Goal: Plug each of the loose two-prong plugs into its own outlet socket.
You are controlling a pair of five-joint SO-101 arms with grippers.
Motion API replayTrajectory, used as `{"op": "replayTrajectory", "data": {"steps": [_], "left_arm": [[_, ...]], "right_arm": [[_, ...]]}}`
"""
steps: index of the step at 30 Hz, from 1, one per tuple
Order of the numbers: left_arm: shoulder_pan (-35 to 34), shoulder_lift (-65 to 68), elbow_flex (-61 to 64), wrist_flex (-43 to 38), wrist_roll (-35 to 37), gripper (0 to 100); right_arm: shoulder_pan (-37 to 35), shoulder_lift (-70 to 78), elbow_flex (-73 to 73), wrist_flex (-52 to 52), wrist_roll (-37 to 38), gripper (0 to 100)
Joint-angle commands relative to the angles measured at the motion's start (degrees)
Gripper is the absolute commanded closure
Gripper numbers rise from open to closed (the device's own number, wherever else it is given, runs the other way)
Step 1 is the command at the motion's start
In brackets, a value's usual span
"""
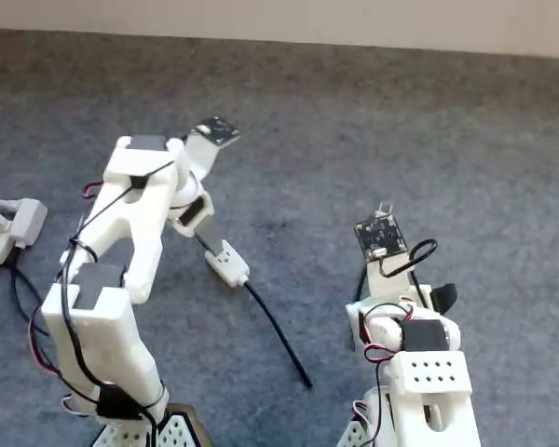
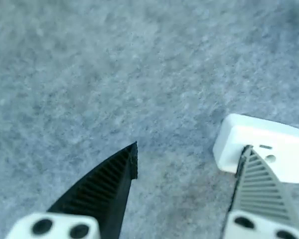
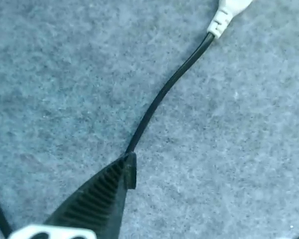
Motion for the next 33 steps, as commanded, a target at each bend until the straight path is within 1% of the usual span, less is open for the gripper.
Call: {"op": "replayTrajectory", "data": {"steps": [1,8,13,15,17,21,23,25,27,28,30,31,33], "left_arm": [[-6.64,1.19,0.84,4.84,-5.01,72],[-12.62,-8.22,8.13,6.07,-11.34,72],[-16.31,-21.14,10.33,6.51,-11.69,72],[-16.13,-25.98,10.15,10.29,-11.78,72],[-14.37,-30.37,9.98,13.36,-11.87,72],[-10.77,-36.62,10.51,17.23,-11.69,72],[-9.45,-37.23,12.35,18.29,-10.02,72],[-9.27,-37.14,14.64,16.0,-2.73,72],[-10.24,-37.05,17.63,11.16,5.8,72],[-10.51,-37.32,19.38,8.7,8.44,72],[-10.07,-37.41,22.2,5.45,9.14,72],[-9.54,-37.41,23.34,4.84,7.91,72],[-8.31,-37.41,24.48,5.1,2.99,72]], "right_arm": [[0.48,0.48,-0.31,-0.66,-0.62,48.5],[0.48,0.48,-0.31,-0.66,-0.62,48.5],[0.48,0.66,-0.31,-0.66,-0.7,48.5],[0.48,0.66,-0.31,-0.66,-0.7,48.5],[0.48,0.75,-0.31,-0.66,-0.7,48.5],[0.66,0.84,-0.66,-0.57,-0.7,48.5],[1.19,1.27,-2.68,1.27,-0.7,48.9],[2.42,3.65,-6.99,3.91,-0.7,52.1],[3.03,8.13,-12.88,5.93,-0.7,56.8],[3.03,11.21,-16.04,6.81,-1.23,59.4],[2.95,17.71,-22.46,8.04,-2.64,63.9],[2.95,20.62,-25.54,8.84,-2.81,66.2],[2.95,25.71,-30.11,9.8,-3.25,71.1]]}}
